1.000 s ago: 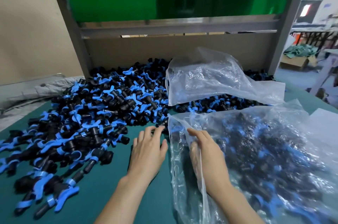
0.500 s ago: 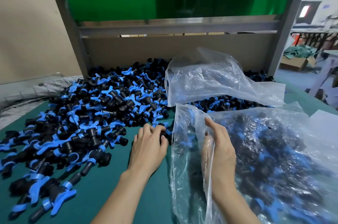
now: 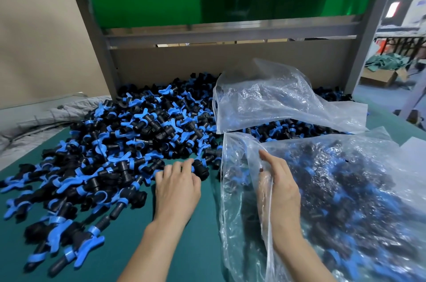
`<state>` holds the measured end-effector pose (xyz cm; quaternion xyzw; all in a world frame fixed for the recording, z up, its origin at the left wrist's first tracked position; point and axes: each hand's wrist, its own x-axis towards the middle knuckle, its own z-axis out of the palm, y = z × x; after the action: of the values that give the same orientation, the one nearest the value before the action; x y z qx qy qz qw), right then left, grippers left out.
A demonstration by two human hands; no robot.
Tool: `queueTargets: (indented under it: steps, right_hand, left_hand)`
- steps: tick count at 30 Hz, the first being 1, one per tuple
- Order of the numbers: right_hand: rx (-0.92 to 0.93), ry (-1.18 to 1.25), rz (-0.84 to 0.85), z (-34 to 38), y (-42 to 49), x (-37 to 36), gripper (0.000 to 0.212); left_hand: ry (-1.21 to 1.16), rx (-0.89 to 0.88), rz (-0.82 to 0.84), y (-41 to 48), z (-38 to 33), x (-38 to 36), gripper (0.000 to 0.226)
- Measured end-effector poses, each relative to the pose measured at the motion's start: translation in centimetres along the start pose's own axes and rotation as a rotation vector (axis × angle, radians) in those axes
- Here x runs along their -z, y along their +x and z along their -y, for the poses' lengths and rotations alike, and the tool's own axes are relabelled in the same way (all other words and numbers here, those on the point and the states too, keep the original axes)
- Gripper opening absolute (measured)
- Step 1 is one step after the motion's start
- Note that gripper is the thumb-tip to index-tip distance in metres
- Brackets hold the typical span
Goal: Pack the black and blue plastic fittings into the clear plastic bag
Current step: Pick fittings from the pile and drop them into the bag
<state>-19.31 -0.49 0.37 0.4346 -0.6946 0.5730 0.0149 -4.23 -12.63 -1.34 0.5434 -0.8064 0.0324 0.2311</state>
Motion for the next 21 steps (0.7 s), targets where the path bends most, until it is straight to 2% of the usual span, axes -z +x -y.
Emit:
queueTargets:
  steps: [3,5,9,13,15,18,21]
  right_hand:
    - [-0.007,-0.012,0.014,-0.1,0.1,0.0,0.050]
    - [-0.010,-0.016,0.019,-0.1,0.1,0.0,0.049]
    - [-0.013,0.008,0.021,0.0,0.0,0.0,0.048]
    - [-0.019,0.004,0.033,-0.1,0.0,0.0,0.046]
    - [-0.029,0.011,0.038,-0.1,0.0,0.0,0.048]
    - [-0.018,0.017,0.034,0.0,-0.2,0.0,0.050]
    - [-0.020,0.036,0.018,-0.1,-0.2,-0.2,0.049]
  left_hand:
    - [0.019,0.009,0.009,0.1,0.0,0.0,0.042]
    - [-0.062,0.016,-0.052,0.1,-0.1,0.1,0.039]
    - [-0.614,0.167,-0.276,0.2,-0.6,1.3,0.022]
    - [-1.072,0.252,-0.351,-0.1,-1.2,2.4,0.005]
    - [-1.241,0.293,-0.320,-0.4,-1.6,2.6,0.006]
    - [-1.419,0.391,-0.165,-1.0,-2.0,2.8,0.021]
    - [-1.611,0.483,-0.058,-1.1,-2.3,2.8,0.026]
